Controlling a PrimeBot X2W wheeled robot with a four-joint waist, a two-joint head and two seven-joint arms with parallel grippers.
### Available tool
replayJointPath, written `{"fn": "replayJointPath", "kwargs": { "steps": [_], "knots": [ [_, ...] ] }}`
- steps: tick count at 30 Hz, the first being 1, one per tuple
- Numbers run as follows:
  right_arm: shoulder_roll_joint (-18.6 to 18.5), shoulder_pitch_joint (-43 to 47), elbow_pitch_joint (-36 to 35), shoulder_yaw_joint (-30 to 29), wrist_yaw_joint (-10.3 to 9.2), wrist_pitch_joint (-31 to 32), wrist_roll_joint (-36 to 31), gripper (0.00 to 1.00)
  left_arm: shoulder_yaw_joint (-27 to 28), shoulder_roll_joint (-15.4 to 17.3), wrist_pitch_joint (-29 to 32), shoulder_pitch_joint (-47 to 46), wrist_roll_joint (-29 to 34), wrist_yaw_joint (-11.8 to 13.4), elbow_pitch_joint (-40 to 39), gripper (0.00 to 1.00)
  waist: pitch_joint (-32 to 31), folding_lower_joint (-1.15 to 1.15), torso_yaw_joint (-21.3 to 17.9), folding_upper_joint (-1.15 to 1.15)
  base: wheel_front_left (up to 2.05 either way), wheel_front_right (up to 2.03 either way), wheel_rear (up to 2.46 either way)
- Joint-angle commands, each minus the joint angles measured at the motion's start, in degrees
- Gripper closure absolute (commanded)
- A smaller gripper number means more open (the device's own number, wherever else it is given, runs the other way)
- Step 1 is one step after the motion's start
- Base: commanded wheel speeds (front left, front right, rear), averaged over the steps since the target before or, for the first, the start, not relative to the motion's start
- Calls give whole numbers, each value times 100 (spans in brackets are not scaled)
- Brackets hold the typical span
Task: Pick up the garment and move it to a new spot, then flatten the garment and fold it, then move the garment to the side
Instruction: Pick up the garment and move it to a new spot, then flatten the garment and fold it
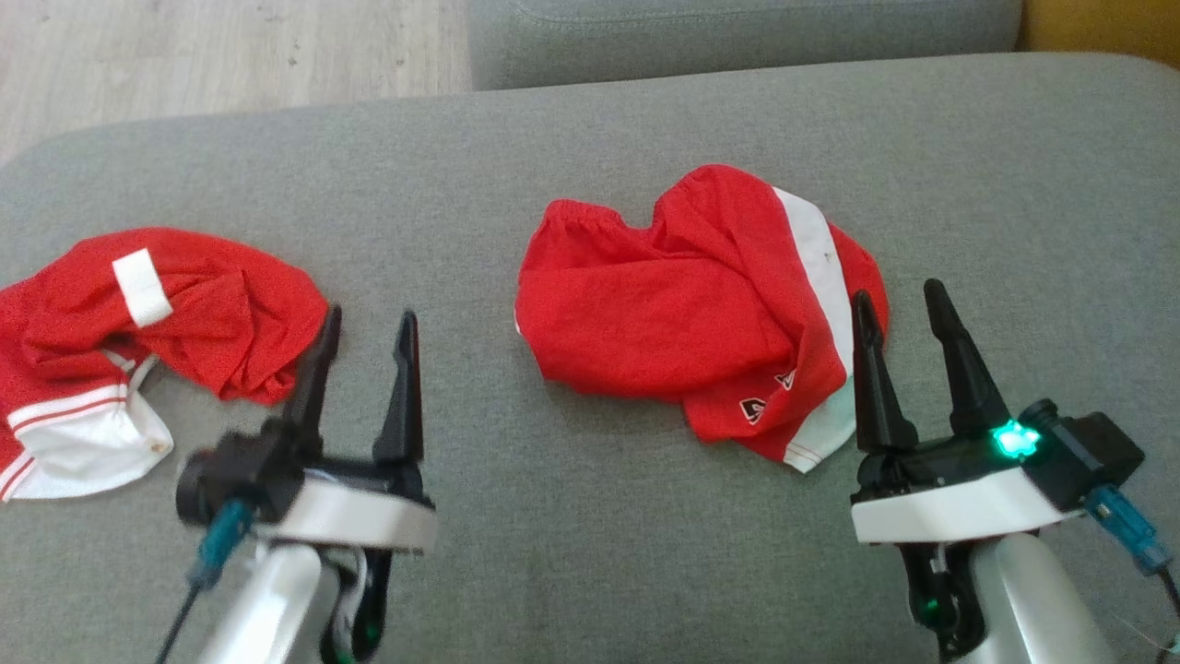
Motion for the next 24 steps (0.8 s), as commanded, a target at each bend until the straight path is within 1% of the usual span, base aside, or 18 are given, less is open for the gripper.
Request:
{"fn": "replayJointPath", "kwargs": {
  "steps": [1, 2, 3, 6, 11, 18, 21, 24],
  "knots": [
    [-17, -21, -151, 160, -4, -36, -17, 0, 374, -49, -52, -14, 90, 48, -287, 0, -28, 1, 2, 0, 0, 0, 0],
    [-17, -18, -144, 168, -4, -36, -15, 0, 476, -134, -52, 126, 148, 49, -356, 0, -37, 1, -3, 0, 0, 0, 0],
    [-17, -18, -144, 168, -4, -36, -15, 0, 476, -134, -52, 126, 148, 49, -356, 0, -37, 1, -3, 0, 0, 0, 0],
    [-17, -1, -118, 189, -4, -36, -20, 0, 721, -316, -52, 383, 406, -4, -489, 0, -65, 1, -2, 0, 0, 0, 0],
    [-17, -5, -72, 210, -4, -36, -54, 0, 1006, -514, -53, 483, 680, -253, -532, 0, -91, 1, 7, 0, 0, 0, 0],
    [-17, -126, -30, 142, -4, -36, -162, 0, 1307, -756, -53, 524, 938, -524, -476, 0, 0, 1, 88, 0, 0, 0, 0],
    [-17, -330, 116, 58, -4, -36, -241, 0, 1353, -860, -53, 531, 1018, -642, -406, 0, 68, 1, 174, 0, 0, 0, 0],
    [-17, -633, 504, -2, -4, -23, -376, 0, 1380, -944, -53, 486, 1092, -747, -338, 0, 160, 1, 292, 0, 0, 0, 0]
  ]
}}
